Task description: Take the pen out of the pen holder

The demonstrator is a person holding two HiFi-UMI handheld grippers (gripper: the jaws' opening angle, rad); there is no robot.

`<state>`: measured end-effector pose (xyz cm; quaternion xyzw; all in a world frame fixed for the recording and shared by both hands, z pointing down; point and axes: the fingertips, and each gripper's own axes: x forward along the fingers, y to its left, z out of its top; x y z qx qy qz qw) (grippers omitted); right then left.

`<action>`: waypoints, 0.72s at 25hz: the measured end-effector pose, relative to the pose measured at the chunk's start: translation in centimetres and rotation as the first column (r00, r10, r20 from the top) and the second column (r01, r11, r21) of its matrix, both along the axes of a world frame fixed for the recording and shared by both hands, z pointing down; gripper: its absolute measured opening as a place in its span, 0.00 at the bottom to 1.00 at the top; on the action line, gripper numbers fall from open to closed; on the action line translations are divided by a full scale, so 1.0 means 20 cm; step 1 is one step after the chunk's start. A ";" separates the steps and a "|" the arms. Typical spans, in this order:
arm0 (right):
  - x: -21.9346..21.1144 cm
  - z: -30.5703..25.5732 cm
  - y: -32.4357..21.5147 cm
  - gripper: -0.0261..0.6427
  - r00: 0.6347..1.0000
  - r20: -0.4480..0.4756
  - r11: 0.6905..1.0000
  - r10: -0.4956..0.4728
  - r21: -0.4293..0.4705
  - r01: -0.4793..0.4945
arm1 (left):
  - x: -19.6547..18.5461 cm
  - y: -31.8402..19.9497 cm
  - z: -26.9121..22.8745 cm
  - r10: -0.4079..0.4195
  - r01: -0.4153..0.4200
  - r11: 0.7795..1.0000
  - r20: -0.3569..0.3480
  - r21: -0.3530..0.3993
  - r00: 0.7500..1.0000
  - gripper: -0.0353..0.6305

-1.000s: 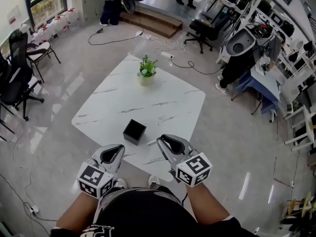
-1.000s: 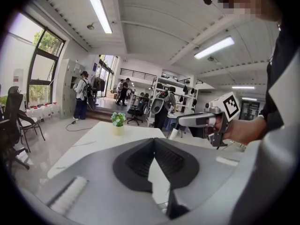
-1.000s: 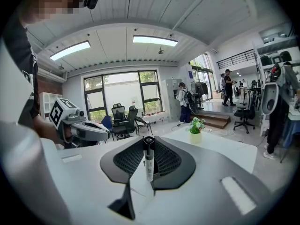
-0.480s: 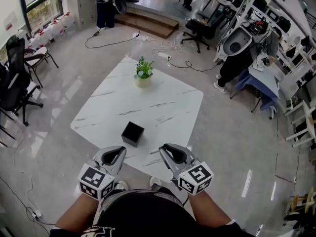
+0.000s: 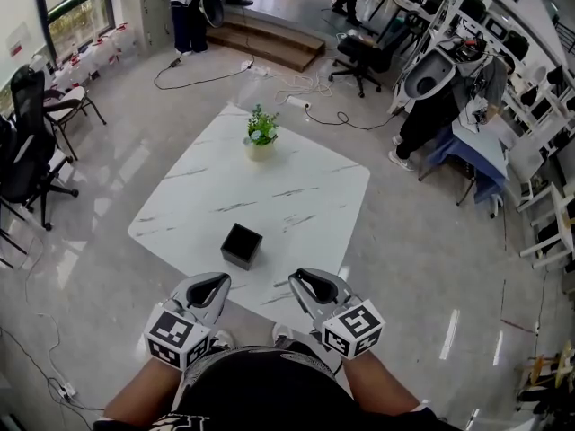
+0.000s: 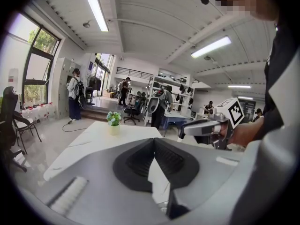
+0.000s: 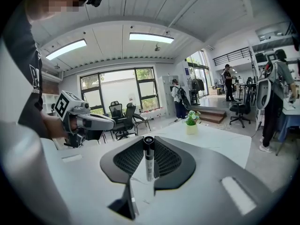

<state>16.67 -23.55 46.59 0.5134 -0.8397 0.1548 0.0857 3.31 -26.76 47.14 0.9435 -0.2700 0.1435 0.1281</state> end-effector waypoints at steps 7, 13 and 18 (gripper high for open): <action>-0.01 0.00 -0.02 0.14 1.000 0.002 1.000 -0.007 0.001 0.007 | -0.01 -0.02 0.00 -0.012 0.012 1.000 -0.009 -0.004 1.000 0.14; -0.01 0.00 -0.03 0.14 1.000 0.004 1.000 -0.009 0.005 0.009 | -0.01 -0.02 0.00 -0.018 0.018 1.000 -0.011 -0.004 1.000 0.14; -0.02 -0.01 -0.05 0.14 1.000 0.006 1.000 -0.008 0.005 0.008 | -0.02 -0.03 -0.01 -0.019 0.019 1.000 -0.011 -0.003 1.000 0.14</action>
